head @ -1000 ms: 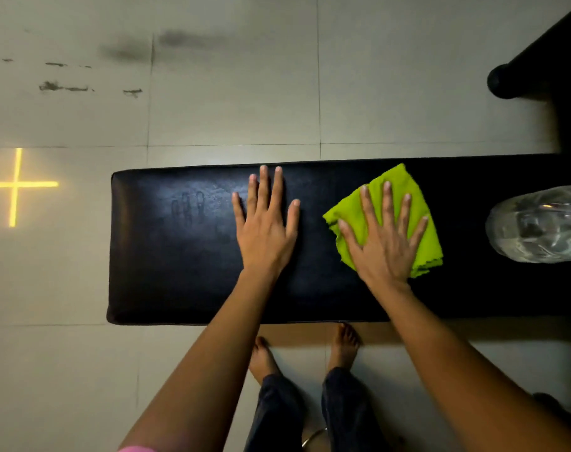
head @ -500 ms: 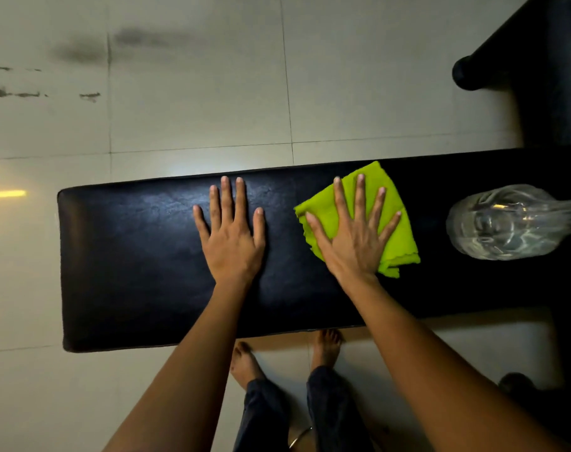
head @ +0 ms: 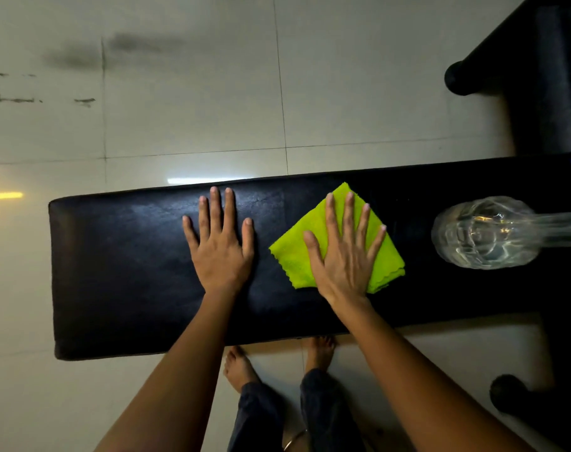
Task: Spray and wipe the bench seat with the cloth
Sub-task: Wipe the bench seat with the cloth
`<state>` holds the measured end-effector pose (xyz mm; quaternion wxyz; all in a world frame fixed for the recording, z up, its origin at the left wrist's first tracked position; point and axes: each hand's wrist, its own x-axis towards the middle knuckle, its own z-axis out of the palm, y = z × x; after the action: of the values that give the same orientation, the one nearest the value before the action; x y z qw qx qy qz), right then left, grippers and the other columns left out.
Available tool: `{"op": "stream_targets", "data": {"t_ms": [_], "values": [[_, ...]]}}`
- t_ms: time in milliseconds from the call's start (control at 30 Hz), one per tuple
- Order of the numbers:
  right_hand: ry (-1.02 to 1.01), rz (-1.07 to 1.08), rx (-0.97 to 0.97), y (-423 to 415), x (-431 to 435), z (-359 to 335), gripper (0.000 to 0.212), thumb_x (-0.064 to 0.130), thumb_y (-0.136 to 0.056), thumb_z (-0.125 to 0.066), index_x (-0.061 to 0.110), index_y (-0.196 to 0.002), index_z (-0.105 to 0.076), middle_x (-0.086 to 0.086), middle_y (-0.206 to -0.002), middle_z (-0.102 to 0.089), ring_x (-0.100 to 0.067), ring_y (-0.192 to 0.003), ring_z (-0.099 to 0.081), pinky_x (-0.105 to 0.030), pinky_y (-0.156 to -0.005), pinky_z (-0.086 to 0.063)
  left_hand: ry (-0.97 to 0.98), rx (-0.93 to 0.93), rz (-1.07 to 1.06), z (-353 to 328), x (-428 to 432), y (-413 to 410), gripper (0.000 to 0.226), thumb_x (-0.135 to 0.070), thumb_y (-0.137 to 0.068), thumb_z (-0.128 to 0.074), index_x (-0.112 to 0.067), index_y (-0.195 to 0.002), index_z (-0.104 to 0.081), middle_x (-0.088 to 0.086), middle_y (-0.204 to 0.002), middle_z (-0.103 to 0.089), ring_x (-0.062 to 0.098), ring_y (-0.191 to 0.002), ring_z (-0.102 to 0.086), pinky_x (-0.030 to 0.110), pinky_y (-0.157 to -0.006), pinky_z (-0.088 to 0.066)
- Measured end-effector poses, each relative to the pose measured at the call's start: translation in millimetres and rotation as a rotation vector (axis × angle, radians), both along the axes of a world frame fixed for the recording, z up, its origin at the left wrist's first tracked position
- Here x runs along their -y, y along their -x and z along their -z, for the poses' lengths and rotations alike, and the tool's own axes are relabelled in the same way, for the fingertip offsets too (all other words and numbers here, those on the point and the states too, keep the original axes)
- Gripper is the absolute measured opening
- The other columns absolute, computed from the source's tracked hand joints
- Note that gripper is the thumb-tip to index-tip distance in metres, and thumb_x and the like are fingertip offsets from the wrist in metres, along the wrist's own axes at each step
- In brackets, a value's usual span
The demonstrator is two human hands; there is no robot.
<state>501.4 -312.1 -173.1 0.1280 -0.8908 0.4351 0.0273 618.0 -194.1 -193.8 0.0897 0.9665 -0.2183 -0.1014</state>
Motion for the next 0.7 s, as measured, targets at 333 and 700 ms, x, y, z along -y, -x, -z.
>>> {"op": "stream_targets", "data": {"t_ms": [333,700], "values": [[-0.016,0.13,-0.044,-32.1,2.2,16.0,0.075,0.068,-0.085,-0.013,0.029,-0.148,0.001,-0.004,-0.158,0.002,-0.029,-0.145,0.006,-0.053,-0.111,0.01,-0.007,-0.001,0.0,-0.9,0.0,0.2,0.063,-0.05,-0.09,-0.014,-0.025,-0.149,-0.014,0.001,-0.158,-0.015,0.018,-0.145,-0.011,0.042,-0.115,0.005],[0.072,0.073,-0.048,15.7,5.8,16.0,0.063,0.054,-0.091,-0.022,0.024,-0.146,-0.023,-0.001,-0.153,-0.027,-0.027,-0.14,-0.026,-0.052,-0.112,-0.016,-0.014,-0.021,0.018,-2.0,-0.8,-0.9,0.065,-0.053,-0.089,-0.009,-0.027,-0.149,-0.008,0.0,-0.159,-0.01,0.016,-0.146,-0.004,0.042,-0.116,0.008]]}}
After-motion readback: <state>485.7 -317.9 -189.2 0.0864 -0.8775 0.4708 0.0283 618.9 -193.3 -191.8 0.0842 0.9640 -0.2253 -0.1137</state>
